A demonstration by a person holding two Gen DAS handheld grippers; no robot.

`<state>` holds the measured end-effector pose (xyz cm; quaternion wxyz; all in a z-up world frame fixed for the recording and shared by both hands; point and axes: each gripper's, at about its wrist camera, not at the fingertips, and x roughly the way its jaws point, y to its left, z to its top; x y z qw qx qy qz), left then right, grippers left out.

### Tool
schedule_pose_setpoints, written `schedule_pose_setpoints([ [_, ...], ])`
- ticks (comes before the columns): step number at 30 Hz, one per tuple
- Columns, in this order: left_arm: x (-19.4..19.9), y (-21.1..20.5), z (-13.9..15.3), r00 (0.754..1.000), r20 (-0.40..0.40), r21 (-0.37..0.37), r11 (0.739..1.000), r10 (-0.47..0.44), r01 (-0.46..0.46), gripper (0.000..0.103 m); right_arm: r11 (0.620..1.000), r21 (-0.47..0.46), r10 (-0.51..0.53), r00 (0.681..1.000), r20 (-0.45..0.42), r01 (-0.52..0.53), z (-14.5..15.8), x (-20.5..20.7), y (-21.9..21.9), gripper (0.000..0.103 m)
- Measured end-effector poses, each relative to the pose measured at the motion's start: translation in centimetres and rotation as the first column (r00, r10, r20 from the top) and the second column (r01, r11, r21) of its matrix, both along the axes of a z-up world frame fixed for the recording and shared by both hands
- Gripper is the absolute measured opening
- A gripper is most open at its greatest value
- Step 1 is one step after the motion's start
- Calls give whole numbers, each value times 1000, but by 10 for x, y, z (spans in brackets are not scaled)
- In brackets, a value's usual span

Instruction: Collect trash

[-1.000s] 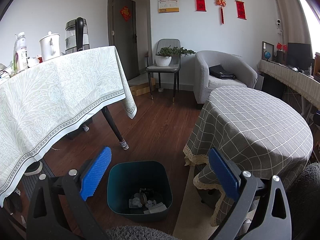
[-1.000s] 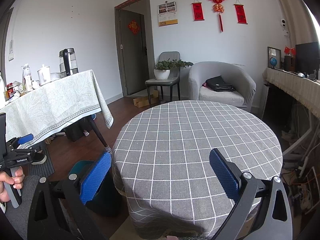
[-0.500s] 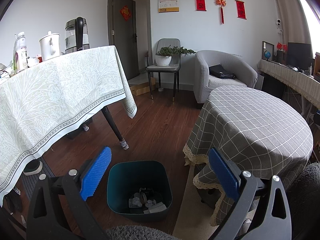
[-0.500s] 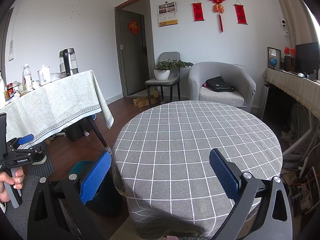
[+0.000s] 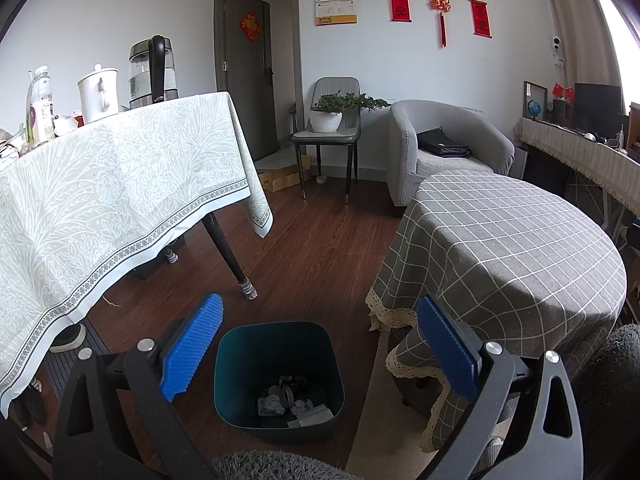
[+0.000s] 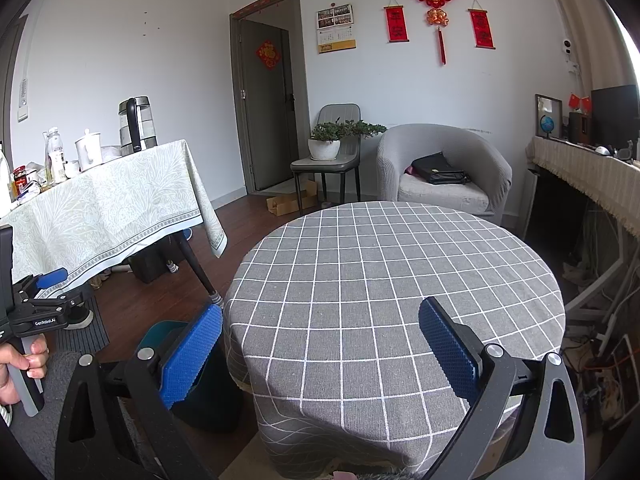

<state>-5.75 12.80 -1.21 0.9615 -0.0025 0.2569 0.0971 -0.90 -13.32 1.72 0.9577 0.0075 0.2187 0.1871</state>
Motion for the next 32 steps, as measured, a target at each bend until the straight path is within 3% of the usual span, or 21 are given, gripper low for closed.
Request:
schedule_pose_setpoints([
  [32, 3, 6, -1, 1000, -7, -15, 1000, 2, -2, 100, 1000, 0, 0, 1000, 1, 0, 0, 0, 0, 99],
])
